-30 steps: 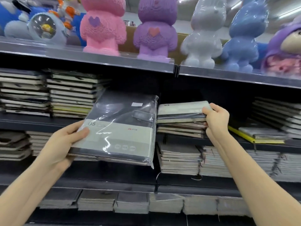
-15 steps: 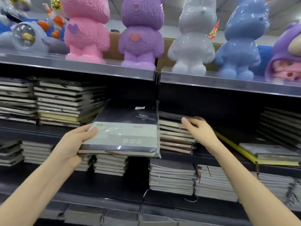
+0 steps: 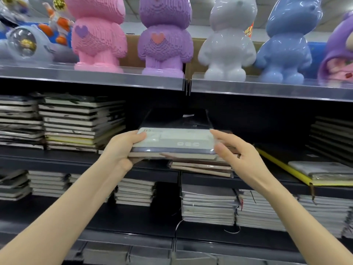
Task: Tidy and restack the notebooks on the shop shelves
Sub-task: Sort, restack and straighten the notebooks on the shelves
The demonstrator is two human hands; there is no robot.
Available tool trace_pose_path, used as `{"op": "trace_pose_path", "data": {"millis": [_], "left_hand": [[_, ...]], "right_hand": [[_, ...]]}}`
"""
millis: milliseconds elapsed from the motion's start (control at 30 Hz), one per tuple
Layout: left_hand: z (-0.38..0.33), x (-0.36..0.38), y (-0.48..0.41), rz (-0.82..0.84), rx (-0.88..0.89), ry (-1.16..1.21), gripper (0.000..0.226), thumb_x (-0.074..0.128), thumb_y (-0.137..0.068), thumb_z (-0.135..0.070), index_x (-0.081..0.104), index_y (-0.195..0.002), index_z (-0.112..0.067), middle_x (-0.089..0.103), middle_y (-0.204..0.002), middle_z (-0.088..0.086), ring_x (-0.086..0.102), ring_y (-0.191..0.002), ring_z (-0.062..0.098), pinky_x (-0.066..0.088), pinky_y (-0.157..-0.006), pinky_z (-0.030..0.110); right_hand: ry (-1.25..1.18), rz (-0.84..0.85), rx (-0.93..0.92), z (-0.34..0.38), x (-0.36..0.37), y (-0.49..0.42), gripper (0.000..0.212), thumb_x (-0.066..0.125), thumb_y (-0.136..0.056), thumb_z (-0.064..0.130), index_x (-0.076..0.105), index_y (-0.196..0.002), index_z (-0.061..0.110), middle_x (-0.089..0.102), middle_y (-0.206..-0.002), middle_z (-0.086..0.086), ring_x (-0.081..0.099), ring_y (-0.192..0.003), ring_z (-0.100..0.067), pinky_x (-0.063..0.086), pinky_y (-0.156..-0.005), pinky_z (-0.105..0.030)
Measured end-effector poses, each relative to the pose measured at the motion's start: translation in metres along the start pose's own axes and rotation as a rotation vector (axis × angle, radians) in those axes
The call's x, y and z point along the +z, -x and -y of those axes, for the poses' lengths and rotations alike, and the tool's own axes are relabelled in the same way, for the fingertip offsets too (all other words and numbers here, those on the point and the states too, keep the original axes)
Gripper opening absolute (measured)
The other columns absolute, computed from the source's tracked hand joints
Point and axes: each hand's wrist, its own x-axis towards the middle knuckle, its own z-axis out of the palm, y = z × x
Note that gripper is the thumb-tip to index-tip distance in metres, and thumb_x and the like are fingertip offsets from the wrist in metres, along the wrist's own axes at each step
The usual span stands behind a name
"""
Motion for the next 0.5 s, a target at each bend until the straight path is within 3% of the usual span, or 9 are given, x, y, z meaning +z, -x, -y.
{"op": "trace_pose_path", "data": {"millis": [133, 233, 300, 433, 500], "left_hand": [[-0.012, 0.05, -0.017, 0.002, -0.044, 0.004, 0.004, 0.062, -0.088, -0.007, 0.06, -0.085, -0.006, 0.061, -0.078, 0.008, 0.061, -0.064, 0.019, 0.054, -0.045, 0.027], [-0.015, 0.079, -0.034, 0.042, -0.028, -0.069, 0.007, 0.065, -0.086, -0.008, 0.06, -0.089, -0.004, 0.059, -0.082, 0.01, 0.06, -0.068, 0.02, 0.054, -0.049, 0.028], [-0.016, 0.09, -0.051, 0.044, -0.012, -0.125, 0.02, 0.064, -0.086, -0.011, 0.059, -0.103, -0.002, 0.06, -0.086, 0.01, 0.059, -0.071, 0.019, 0.051, -0.046, 0.026], [-0.01, 0.095, -0.083, 0.005, 0.033, -0.445, 0.04, 0.067, -0.079, -0.03, 0.062, -0.112, -0.009, 0.067, -0.101, 0.008, 0.063, -0.088, 0.023, 0.052, -0.071, 0.031], [-0.007, 0.094, -0.09, 0.018, 0.055, -0.652, 0.053, 0.065, -0.073, -0.049, 0.063, -0.113, -0.013, 0.065, -0.113, 0.009, 0.061, -0.103, 0.026, 0.05, -0.091, 0.037]], "right_hand": [[0.072, -0.013, 0.043, -0.013, -0.013, -0.01, 0.054, 0.054, -0.07, 0.072, 0.043, -0.121, 0.058, 0.048, -0.123, 0.036, 0.048, -0.112, 0.012, 0.038, -0.087, -0.007], [0.101, -0.096, 0.09, -0.032, -0.02, -0.024, 0.063, 0.052, -0.072, 0.068, 0.052, -0.128, 0.039, 0.059, -0.121, 0.018, 0.057, -0.108, -0.003, 0.049, -0.092, -0.027], [0.095, -0.107, 0.131, -0.043, -0.021, -0.034, 0.065, 0.049, -0.074, 0.066, 0.053, -0.13, 0.033, 0.063, -0.114, 0.012, 0.062, -0.095, -0.008, 0.053, -0.085, -0.033], [0.091, -0.139, 0.183, -0.064, -0.022, -0.051, 0.054, 0.053, -0.084, 0.057, 0.055, -0.13, 0.029, 0.067, -0.103, 0.007, 0.063, -0.083, -0.01, 0.051, -0.07, -0.027], [0.108, -0.123, 0.198, -0.073, -0.024, -0.054, 0.046, 0.055, -0.088, 0.049, 0.054, -0.13, 0.029, 0.065, -0.108, 0.009, 0.062, -0.089, -0.007, 0.048, -0.075, -0.024]]}}
